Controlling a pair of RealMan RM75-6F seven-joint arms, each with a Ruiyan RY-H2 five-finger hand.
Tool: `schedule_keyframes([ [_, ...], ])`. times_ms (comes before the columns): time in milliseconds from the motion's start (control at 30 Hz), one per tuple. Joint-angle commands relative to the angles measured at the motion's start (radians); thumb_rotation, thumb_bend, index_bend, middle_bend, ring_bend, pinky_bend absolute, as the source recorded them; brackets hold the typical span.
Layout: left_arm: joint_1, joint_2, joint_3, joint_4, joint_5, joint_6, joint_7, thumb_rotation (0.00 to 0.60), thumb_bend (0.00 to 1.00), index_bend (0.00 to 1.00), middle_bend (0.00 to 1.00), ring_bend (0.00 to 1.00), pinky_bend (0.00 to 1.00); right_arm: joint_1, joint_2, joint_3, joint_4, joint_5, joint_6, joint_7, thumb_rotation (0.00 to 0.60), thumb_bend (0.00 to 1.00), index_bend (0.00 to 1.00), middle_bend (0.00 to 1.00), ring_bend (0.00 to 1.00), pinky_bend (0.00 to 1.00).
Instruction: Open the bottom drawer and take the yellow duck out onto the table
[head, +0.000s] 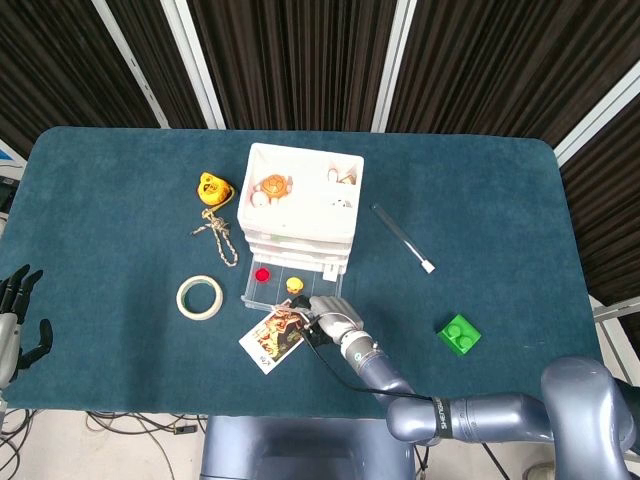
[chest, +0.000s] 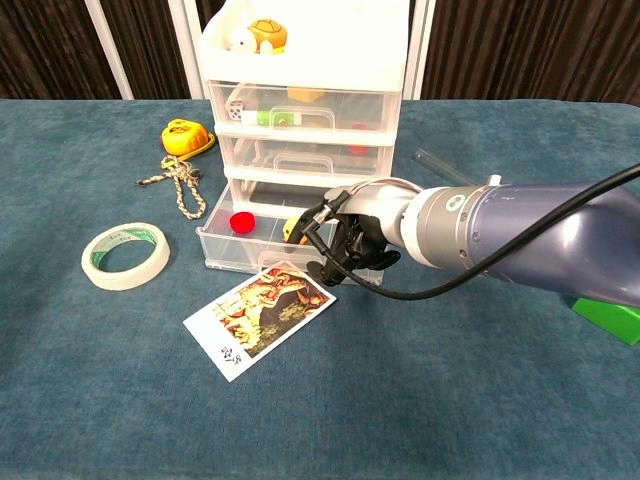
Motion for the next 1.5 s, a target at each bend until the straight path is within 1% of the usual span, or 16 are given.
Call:
schedule_keyframes([
  [33, -0.001, 0.0, 0.001, 0.001, 0.0, -0.002, 0.002, 0.6, 0.58, 0.06, 0.0, 0.0, 0.0, 0.005, 0.011, -0.011, -0.005, 0.009, -0.007, -0.008, 0.6, 0.61, 0.22, 1.0, 1.0, 1.0],
  [233, 0.0, -0.001, 0.001, 0.0, 0.0, -0.001, 0.003, 0.6, 0.58, 0.06, 0.0, 0.0, 0.0, 0.015, 0.04, -0.027, -0.019, 0.019, -0.027, -0.013, 0.6, 0.58, 0.1, 1.0, 1.0, 1.0],
  [333, 0.0, -0.001, 0.001, 0.001, 0.001, -0.001, 0.004, 0.6, 0.58, 0.06, 0.0, 0.0, 0.0, 0.016, 0.054, -0.029, -0.033, 0.015, -0.026, -0.01, 0.6, 0.56, 0.07, 1.0, 1.0, 1.0],
  [467, 0.0, -0.001, 0.001, 0.0, 0.001, -0.001, 0.003, 0.6, 0.58, 0.06, 0.0, 0.0, 0.0, 0.009, 0.075, -0.021, -0.059, -0.004, -0.012, 0.006, 0.6, 0.54, 0.07, 1.0, 1.0, 1.0],
  [567, 0.0, -0.001, 0.001, 0.0, 0.0, -0.002, 0.001, 0.6, 0.58, 0.06, 0.0, 0.0, 0.0, -0.003, 0.091, -0.003, -0.08, -0.036, 0.008, 0.033, 0.6, 0.52, 0.08, 1.0, 1.0, 1.0],
  [700, -0.001, 0.0, 0.001, 0.0, -0.001, -0.003, 0.0, 0.6, 0.58, 0.06, 0.0, 0.0, 0.0, -0.017, 0.099, 0.031, -0.083, -0.091, 0.036, 0.072, 0.6, 0.45, 0.13, 1.0, 1.0, 1.0],
  [800, -0.001, 0.0, 0.0, 0.0, -0.002, -0.004, 0.001, 0.6, 0.58, 0.06, 0.0, 0.0, 0.0, -0.013, 0.083, 0.044, -0.036, -0.156, 0.085, 0.065, 0.6, 0.41, 0.18, 1.0, 1.0, 1.0],
  [900, -0.001, 0.0, -0.001, -0.001, -0.001, -0.003, -0.001, 0.6, 0.58, 0.06, 0.0, 0.0, 0.0, -0.001, 0.057, 0.038, 0.033, -0.222, 0.122, 0.038, 0.6, 0.36, 0.2, 1.0, 1.0, 1.0],
  [1000, -0.001, 0.001, -0.002, -0.002, -0.004, -0.002, -0.003, 0.6, 0.58, 0.06, 0.0, 0.0, 0.0, 0.011, 0.045, 0.029, 0.091, -0.269, 0.106, 0.024, 0.6, 0.31, 0.22, 1.0, 1.0, 1.0],
  [1067, -0.001, 0.002, -0.004, -0.003, -0.007, -0.002, -0.003, 0.6, 0.58, 0.06, 0.0, 0.0, 0.0, 0.019, 0.042, 0.019, 0.129, -0.323, 0.08, 0.029, 0.6, 0.3, 0.25, 1.0, 1.0, 1.0],
  [1133, -0.001, 0.002, -0.003, -0.003, -0.007, -0.002, -0.001, 0.6, 0.58, 0.06, 0.0, 0.0, 0.0, 0.023, 0.032, 0.006, 0.174, -0.397, 0.064, 0.043, 0.6, 0.3, 0.29, 1.0, 1.0, 1.0],
  [1200, -0.001, 0.001, -0.003, -0.003, -0.007, -0.003, 0.001, 0.6, 0.58, 0.06, 0.0, 0.0, 0.0, 0.024, 0.012, -0.009, 0.226, -0.476, 0.063, 0.06, 0.6, 0.3, 0.3, 1.0, 1.0, 1.0],
  [1400, -0.002, -0.001, -0.001, 0.0, -0.009, -0.005, 0.01, 0.6, 0.58, 0.06, 0.0, 0.0, 0.0, 0.039, -0.047, -0.071, 0.389, -0.686, 0.052, 0.093, 0.6, 0.28, 0.31, 1.0, 1.0, 1.0],
  [1500, -0.002, -0.001, -0.002, 0.0, -0.013, -0.006, 0.012, 0.6, 0.58, 0.06, 0.0, 0.0, 0.0, 0.042, -0.069, -0.096, 0.451, -0.767, 0.053, 0.12, 0.6, 0.27, 0.31, 1.0, 1.0, 1.0],
])
